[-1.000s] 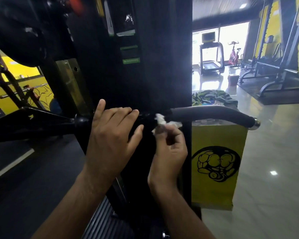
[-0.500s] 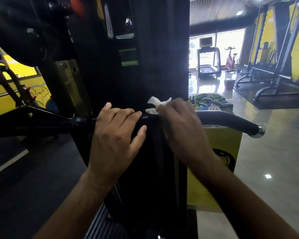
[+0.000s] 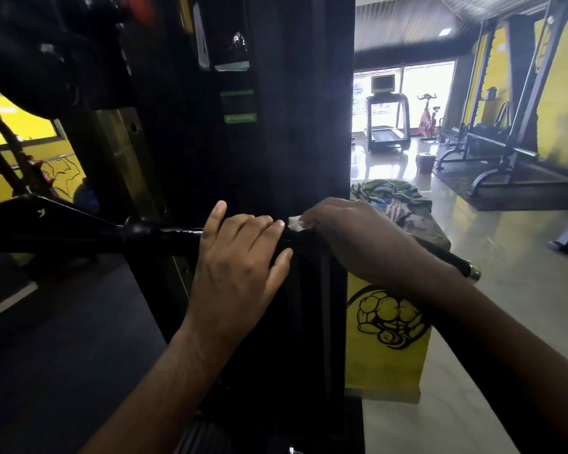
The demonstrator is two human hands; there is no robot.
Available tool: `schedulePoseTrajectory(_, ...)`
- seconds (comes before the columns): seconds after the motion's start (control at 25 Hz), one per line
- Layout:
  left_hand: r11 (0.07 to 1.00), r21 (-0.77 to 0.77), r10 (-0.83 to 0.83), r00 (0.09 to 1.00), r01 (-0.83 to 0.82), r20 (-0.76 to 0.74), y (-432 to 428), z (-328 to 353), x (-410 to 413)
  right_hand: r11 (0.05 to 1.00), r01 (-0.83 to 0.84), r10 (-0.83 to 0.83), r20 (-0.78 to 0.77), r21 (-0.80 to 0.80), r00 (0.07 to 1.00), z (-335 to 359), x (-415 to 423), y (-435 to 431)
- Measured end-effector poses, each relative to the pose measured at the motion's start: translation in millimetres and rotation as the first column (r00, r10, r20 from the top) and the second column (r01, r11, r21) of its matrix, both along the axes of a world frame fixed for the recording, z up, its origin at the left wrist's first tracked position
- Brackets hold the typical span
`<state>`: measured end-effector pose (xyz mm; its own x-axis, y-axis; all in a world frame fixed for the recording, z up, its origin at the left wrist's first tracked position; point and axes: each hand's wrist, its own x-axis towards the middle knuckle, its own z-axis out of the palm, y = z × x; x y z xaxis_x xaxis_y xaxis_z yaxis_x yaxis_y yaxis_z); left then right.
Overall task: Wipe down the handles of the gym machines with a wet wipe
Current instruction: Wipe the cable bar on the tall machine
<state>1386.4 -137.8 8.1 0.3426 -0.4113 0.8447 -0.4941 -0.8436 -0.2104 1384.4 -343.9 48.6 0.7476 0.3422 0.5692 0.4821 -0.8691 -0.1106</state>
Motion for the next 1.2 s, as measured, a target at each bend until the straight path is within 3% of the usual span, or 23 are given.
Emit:
schedulePoseTrajectory(0.08, 1.0, -0.005, -0.014, 1.0, 0.014, 0.004, -1.1, -2.1, 0.4, 1.0, -0.013, 0.013, -0.083, 0.002, 0.996, 3.9, 4.8, -0.4)
schedulePoseTrajectory(0.16, 1.0, -0.001, -0.019, 1.0, 0.019, 0.001, 1.1, -2.5, 1.4, 0.997, -0.015, 0.034, -0.264, 0.073, 0.964, 15.2, 12.9, -0.4)
schedulePoseTrajectory(0.24, 1.0, 0.005, -0.012, 1.0, 0.012, 0.002, 3.5, -3.8, 0.1, 0.985, -0.084, 0.13, -0.336, 0.148, 0.933, 22.6, 18.1, 6.0)
schedulePoseTrajectory(0.32, 1.0, 0.007, -0.014, 1.0, 0.014, 0.002, 5.2, -4.8, -1.9, 0.991, -0.122, 0.133, -0.39, 0.053, 0.911, 25.9, 23.8, 9.4)
schedulePoseTrajectory(0.4, 1.0, 0.017, -0.02, 1.0, 0.02, -0.005, 6.5, -5.4, -3.4, 0.992, -0.081, 0.026, -0.479, -0.095, 0.877, 26.9, 26.2, 2.9)
schedulePoseTrajectory(0.44, 1.0, 0.019, -0.017, 1.0, 0.018, -0.013, 7.1, -5.6, -4.8, 0.994, -0.064, 0.014, -0.484, -0.087, 0.875, 26.5, 24.9, -1.0)
schedulePoseTrajectory(0.52, 1.0, 0.002, -0.007, 0.999, 0.007, -0.036, 8.3, -3.8, -6.8, 1.0, 0.004, 0.006, -0.387, 0.025, 0.922, 16.9, 14.3, -3.9)
schedulePoseTrajectory(0.64, 0.999, -0.035, 0.002, 0.997, -0.004, -0.08, 6.7, 1.3, -5.9, 0.949, 0.219, -0.2, -0.105, 0.225, 0.974, -14.6, -13.4, 12.3)
schedulePoseTrajectory(0.72, 0.999, -0.041, 0.003, 0.996, -0.007, -0.088, 3.4, 3.1, -5.7, 0.912, 0.226, -0.277, 0.107, 0.342, 0.955, -41.4, -33.1, 28.2)
schedulePoseTrajectory(0.8, 0.999, -0.048, -0.002, 0.996, -0.002, -0.087, 0.3, 4.7, -4.0, 0.867, 0.154, -0.276, 0.2, 0.474, 0.94, -62.1, -42.1, 41.8)
schedulePoseTrajectory(0.84, 0.999, -0.046, -0.006, 0.996, 0.002, -0.091, -0.8, 4.1, -3.6, 0.798, 0.122, -0.292, 0.201, 0.591, 0.935, -70.4, -44.9, 48.9)
schedulePoseTrajectory(0.88, 0.999, -0.041, -0.011, 0.995, 0.007, -0.097, -1.6, 3.5, -3.9, 0.667, 0.107, -0.32, 0.154, 0.737, 0.935, -79.8, -45.1, 57.3)
schedulePoseTrajectory(0.92, 0.999, -0.038, -0.017, 0.995, 0.013, -0.101, -2.5, 2.8, -4.7, 0.446, 0.094, -0.313, 0.056, 0.89, 0.948, -87.5, -42.6, 66.5)
schedulePoseTrajectory(0.96, 0.999, -0.039, -0.023, 0.995, 0.02, -0.097, -4.3, 2.5, -5.4, 0.11, 0.066, -0.212, -0.041, 0.992, 0.976, -91.2, -38.6, 76.9)
schedulePoseTrajectory(1.0, 0.999, -0.041, -0.03, 0.996, 0.026, -0.09, -6.3, 2.4, -6.1, -0.284, 0.063, -0.032, -0.076, 0.957, 0.997, -90.3, -35.2, 88.3)
schedulePoseTrajectory(1.04, 0.999, -0.04, -0.035, 0.996, 0.032, -0.082, -7.3, 2.7, -6.4, -0.6, 0.119, 0.153, -0.033, 0.791, 0.988, -86.5, -30.0, 97.8)
schedulePoseTrajectory(1.08, 0.999, -0.039, -0.039, 0.997, 0.036, -0.073, -6.8, 4.1, -6.4, -0.779, 0.187, 0.27, 0.05, 0.598, 0.962, -80.1, -24.4, 103.3)
schedulePoseTrajectory(1.12, 0.998, -0.039, -0.044, 0.997, 0.041, -0.063, -5.3, 5.9, -5.9, -0.865, 0.237, 0.323, 0.13, 0.442, 0.937, -73.2, -18.6, 103.8)
schedulePoseTrajectory(1.2, 0.998, -0.049, -0.05, 0.997, 0.048, -0.05, -1.2, 8.0, -4.9, -0.931, 0.267, 0.331, 0.267, 0.249, 0.905, -59.7, -15.6, 99.1)
